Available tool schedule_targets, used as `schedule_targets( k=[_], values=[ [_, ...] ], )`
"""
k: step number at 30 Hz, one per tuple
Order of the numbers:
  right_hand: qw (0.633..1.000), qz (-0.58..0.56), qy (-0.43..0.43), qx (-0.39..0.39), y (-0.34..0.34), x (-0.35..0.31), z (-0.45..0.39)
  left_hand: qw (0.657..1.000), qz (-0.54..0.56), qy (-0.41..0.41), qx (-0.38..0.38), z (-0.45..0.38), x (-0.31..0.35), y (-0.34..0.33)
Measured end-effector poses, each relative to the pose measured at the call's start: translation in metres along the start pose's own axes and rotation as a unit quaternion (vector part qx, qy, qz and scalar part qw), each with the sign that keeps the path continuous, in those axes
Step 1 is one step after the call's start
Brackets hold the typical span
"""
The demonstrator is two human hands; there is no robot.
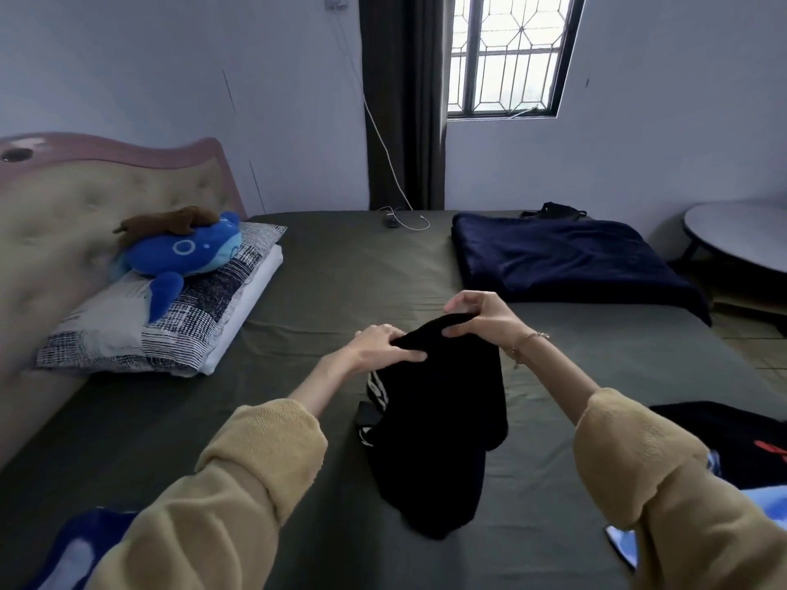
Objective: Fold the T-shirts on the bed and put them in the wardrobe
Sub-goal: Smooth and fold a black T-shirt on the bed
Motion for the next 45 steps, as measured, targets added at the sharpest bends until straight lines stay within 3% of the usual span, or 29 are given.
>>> schedule_targets(
  k=[5,9,14,18,20,26,30,33,39,43,45],
  values=[
    [0.987,0.154,0.030,0.022,0.013,0.005,0.002,0.979,-0.195,0.058,-0.016,0.004,-0.010,0.008],
    [0.962,0.246,0.039,0.115,0.022,0.009,-0.003,0.973,-0.223,0.048,0.027,0.010,-0.015,0.031],
    [0.934,0.298,0.027,0.194,0.022,0.014,-0.002,0.985,-0.146,0.004,0.096,0.014,-0.026,0.054],
    [0.916,0.331,-0.054,0.220,0.022,0.025,0.002,0.990,0.070,-0.029,0.122,0.022,-0.019,0.062],
    [0.907,0.346,-0.088,0.224,0.023,0.031,0.004,0.985,0.120,-0.028,0.119,0.021,-0.017,0.062],
    [0.905,0.340,-0.134,0.219,0.030,0.047,0.010,0.983,-0.121,-0.001,0.140,0.015,-0.018,0.069],
    [0.900,0.345,-0.152,0.217,0.028,0.054,0.008,0.923,-0.295,0.033,0.245,0.017,-0.011,0.083],
    [0.887,0.362,-0.192,0.212,0.029,0.060,0.006,0.891,-0.344,0.110,0.274,0.019,-0.018,0.093],
    [0.827,0.414,-0.352,0.143,0.029,0.102,0.026,0.868,-0.335,0.341,0.136,0.029,-0.081,0.089],
    [0.869,0.249,-0.410,0.123,0.019,0.138,0.028,0.878,-0.224,0.422,-0.019,0.030,-0.127,0.070],
    [0.893,0.065,-0.433,0.102,0.007,0.154,0.018,0.873,-0.136,0.448,-0.136,0.022,-0.146,0.055]
  ],
)
Point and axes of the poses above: each hand's wrist, its own z-axis away from the middle knuckle, its own y-axis out of the back of the hand, x = y × z, the point moved 6 cm from there along -z, towards the middle knuckle, and after that the axes turned 10 degrees about -x, right-handed, at the moved point
